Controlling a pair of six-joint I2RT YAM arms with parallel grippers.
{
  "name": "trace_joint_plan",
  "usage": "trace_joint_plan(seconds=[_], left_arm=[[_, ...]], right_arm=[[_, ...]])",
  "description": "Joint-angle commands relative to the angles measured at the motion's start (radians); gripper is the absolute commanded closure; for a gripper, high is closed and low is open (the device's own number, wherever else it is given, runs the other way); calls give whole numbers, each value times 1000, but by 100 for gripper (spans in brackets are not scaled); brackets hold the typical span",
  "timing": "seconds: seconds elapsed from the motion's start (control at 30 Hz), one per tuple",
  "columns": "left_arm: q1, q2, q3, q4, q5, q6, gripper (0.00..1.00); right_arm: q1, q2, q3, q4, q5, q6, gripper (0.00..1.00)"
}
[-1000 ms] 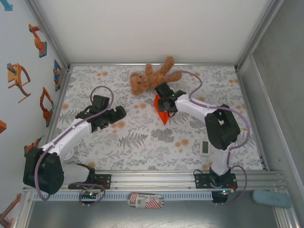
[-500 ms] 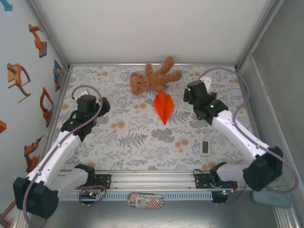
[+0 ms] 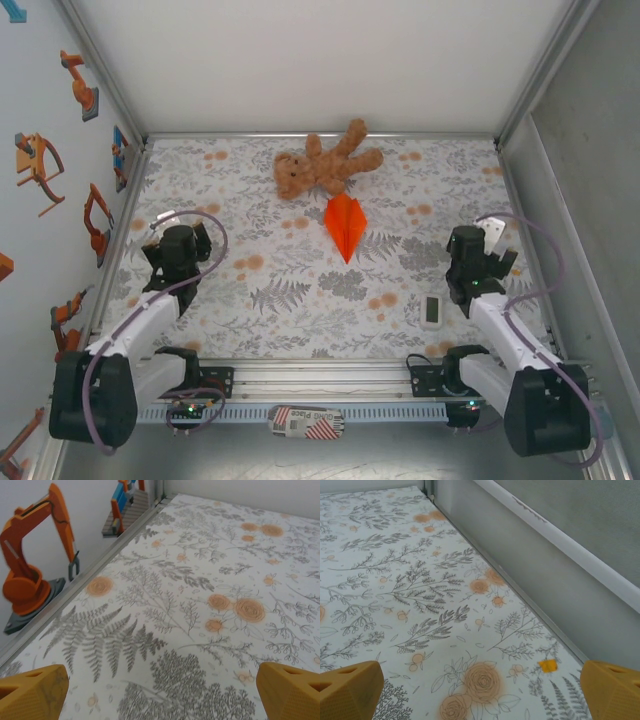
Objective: Fold a paper plane with a square sheet of paper (pick it up from the middle)
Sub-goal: Reset both arms
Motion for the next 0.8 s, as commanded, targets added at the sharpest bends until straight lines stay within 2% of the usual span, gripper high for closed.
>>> trace_joint_plan(seconds=[0.0,0.17,0.37,0.53,0.63,0.73,0.77], left_arm=[[37,80,-52,306,147,115,4],[96,196,-63,429,297,170,4],[165,304,-82,559,432,161,4],[175,414,-53,612,458,160,4],[173,467,-37,637,463,162,4],[173,460,2,544,452,161,4],[169,469,0,565,446,165,4]], right_arm=[[-10,81,-65,353,-36,-98,1],[-13,296,-82,607,-167,-173,1],[-55,423,-64,750,-366,-197,1],[-89,519,-61,819,-477,-196,1],[-95,557,-57,849,-496,-194,1],[-100,557,-50,837,-488,-185,2],[-102,556,-43,823,-473,-176,2]])
